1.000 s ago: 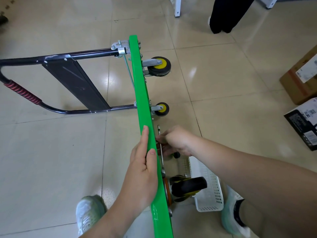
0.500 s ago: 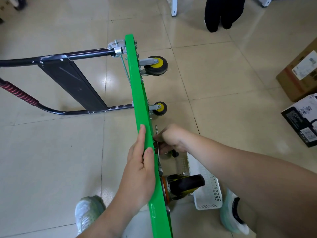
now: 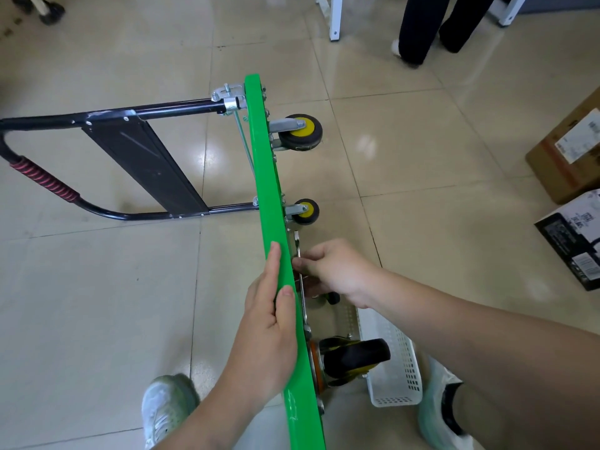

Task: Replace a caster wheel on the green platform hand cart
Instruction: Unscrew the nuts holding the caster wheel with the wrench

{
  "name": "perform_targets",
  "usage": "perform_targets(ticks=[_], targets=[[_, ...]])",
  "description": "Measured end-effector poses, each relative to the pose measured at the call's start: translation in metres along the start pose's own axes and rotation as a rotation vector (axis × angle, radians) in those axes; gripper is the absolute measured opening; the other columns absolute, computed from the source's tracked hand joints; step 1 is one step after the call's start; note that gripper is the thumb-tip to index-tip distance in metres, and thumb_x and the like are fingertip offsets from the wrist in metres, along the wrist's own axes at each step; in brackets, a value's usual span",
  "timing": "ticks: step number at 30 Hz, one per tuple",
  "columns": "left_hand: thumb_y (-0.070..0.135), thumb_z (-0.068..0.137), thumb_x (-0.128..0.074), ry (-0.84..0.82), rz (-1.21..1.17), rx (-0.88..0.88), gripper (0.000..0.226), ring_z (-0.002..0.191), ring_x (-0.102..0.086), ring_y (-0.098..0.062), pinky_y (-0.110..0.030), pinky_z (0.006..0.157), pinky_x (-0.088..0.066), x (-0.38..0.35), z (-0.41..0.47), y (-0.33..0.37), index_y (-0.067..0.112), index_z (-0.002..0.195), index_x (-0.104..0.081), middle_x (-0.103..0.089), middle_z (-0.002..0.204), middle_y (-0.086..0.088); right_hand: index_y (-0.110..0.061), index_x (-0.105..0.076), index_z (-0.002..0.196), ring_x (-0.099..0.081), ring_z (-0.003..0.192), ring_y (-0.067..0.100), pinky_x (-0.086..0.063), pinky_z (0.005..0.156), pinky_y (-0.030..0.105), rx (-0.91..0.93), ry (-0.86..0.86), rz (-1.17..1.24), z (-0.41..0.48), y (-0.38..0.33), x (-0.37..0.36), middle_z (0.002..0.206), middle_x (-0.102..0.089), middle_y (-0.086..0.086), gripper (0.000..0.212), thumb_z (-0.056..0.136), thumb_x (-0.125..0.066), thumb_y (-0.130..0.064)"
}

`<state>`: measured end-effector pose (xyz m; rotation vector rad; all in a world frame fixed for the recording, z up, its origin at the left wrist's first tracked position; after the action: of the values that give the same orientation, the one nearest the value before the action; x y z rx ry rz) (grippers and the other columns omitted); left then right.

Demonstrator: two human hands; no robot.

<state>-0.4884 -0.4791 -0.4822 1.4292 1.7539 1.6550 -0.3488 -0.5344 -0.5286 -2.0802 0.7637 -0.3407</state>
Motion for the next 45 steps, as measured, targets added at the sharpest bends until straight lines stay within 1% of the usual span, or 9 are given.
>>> perform_targets(ticks=[7, 12, 16, 20, 27, 31, 35, 40, 45], targets=[[0.027, 0.110, -0.034, 0.023, -0.010, 0.002, 0.057, 0.108, -0.029, 0.043, 0.013, 0.086, -0.016, 0.001, 0.001, -0.002, 0.055, 0.155, -0.013, -0.033, 0.126, 0.042, -0.024, -0.075, 0.089, -0.071, 0.081, 0.000, -0.057, 0.071, 0.020, 0.222, 0.081, 0.033, -0.044, 0.002, 0.003, 0.085, -0.078, -0.007, 0.016, 0.093, -0.068, -0.009], [0.027, 0.110, -0.034, 0.039, -0.020, 0.008, 0.057, 0.107, -0.030, 0.043, 0.013, 0.085, -0.017, 0.000, 0.000, -0.002, 0.054, 0.156, -0.014, -0.034, 0.128, 0.041, -0.023, -0.072, 0.090, -0.073, 0.085, 0.003, -0.056, 0.066, 0.017, 0.252, 0.115, 0.043, -0.052, 0.004, 0.010, 0.080, -0.077, -0.009, 0.018, 0.093, -0.066, -0.007], [0.029, 0.110, -0.033, 0.038, -0.005, 0.005, 0.057, 0.109, -0.025, 0.044, 0.013, 0.089, -0.014, -0.001, -0.001, -0.003, 0.054, 0.156, -0.013, -0.031, 0.129, 0.042, -0.020, -0.069, 0.101, -0.076, 0.086, 0.017, -0.061, 0.072, 0.027, 0.279, 0.157, 0.093, -0.046, -0.010, 0.020, 0.089, -0.077, 0.002, 0.016, 0.095, -0.063, -0.006], [0.029, 0.110, -0.032, 0.033, 0.001, 0.005, 0.057, 0.104, -0.025, 0.046, 0.014, 0.084, -0.014, -0.001, -0.002, -0.002, 0.052, 0.157, -0.011, -0.029, 0.125, 0.045, -0.014, -0.064, 0.109, -0.076, 0.082, 0.027, -0.063, 0.074, 0.037, 0.212, 0.162, 0.138, -0.029, -0.023, 0.034, 0.091, -0.076, 0.013, 0.015, 0.096, -0.063, -0.007], [0.027, 0.111, -0.032, 0.011, -0.002, 0.012, 0.057, 0.101, -0.025, 0.047, 0.015, 0.080, -0.015, -0.003, -0.001, 0.000, 0.052, 0.157, -0.011, -0.028, 0.124, 0.045, 0.003, -0.059, 0.125, -0.072, 0.059, 0.019, -0.059, 0.055, 0.028, 0.043, 0.111, 0.063, -0.006, -0.007, 0.022, 0.087, -0.071, 0.009, 0.033, 0.095, -0.065, -0.010], [0.026, 0.111, -0.032, 0.008, -0.006, 0.014, 0.057, 0.100, -0.026, 0.047, 0.015, 0.080, -0.015, -0.002, -0.002, 0.000, 0.053, 0.156, -0.010, -0.029, 0.124, 0.043, 0.005, -0.062, 0.122, -0.073, 0.069, 0.029, -0.062, 0.062, 0.035, -0.020, 0.059, 0.055, 0.007, 0.001, 0.015, 0.091, -0.071, 0.015, 0.031, 0.095, -0.065, -0.011], [0.027, 0.111, -0.032, -0.006, -0.008, 0.013, 0.057, 0.100, -0.027, 0.046, 0.014, 0.080, -0.015, -0.001, -0.002, 0.000, 0.051, 0.157, -0.010, -0.028, 0.123, 0.044, 0.005, -0.058, 0.126, -0.074, 0.071, 0.027, -0.059, 0.058, 0.031, -0.088, 0.015, 0.068, 0.017, 0.008, 0.009, 0.103, -0.070, 0.021, 0.033, 0.097, -0.062, -0.010], [0.024, 0.111, -0.033, 0.000, -0.009, 0.005, 0.057, 0.100, -0.028, 0.045, 0.013, 0.080, -0.017, 0.000, -0.003, 0.002, 0.052, 0.155, -0.010, -0.031, 0.120, 0.042, 0.002, -0.062, 0.117, -0.073, 0.071, 0.021, -0.060, 0.059, 0.029, -0.186, -0.071, 0.041, 0.024, 0.017, 0.004, 0.093, -0.073, 0.013, 0.023, 0.098, -0.060, -0.011], [0.020, 0.111, -0.034, 0.000, -0.032, 0.006, 0.056, 0.091, -0.036, 0.043, 0.012, 0.075, -0.024, 0.000, -0.004, 0.003, 0.049, 0.155, -0.013, -0.032, 0.119, 0.039, 0.006, -0.063, 0.117, -0.073, 0.069, 0.021, -0.061, 0.059, 0.028, -0.235, -0.080, 0.028, 0.026, 0.027, 0.000, 0.094, -0.073, 0.015, 0.022, 0.099, -0.057, -0.006]])
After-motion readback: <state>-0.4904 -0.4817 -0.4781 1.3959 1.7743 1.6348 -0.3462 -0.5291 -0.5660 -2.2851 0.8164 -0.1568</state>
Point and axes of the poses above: each hand's wrist, its own z-axis towards the middle knuckle, its own x-axis out of the back of the hand, y = z × x, the point moved 5 cm from there along z, towards the middle knuckle
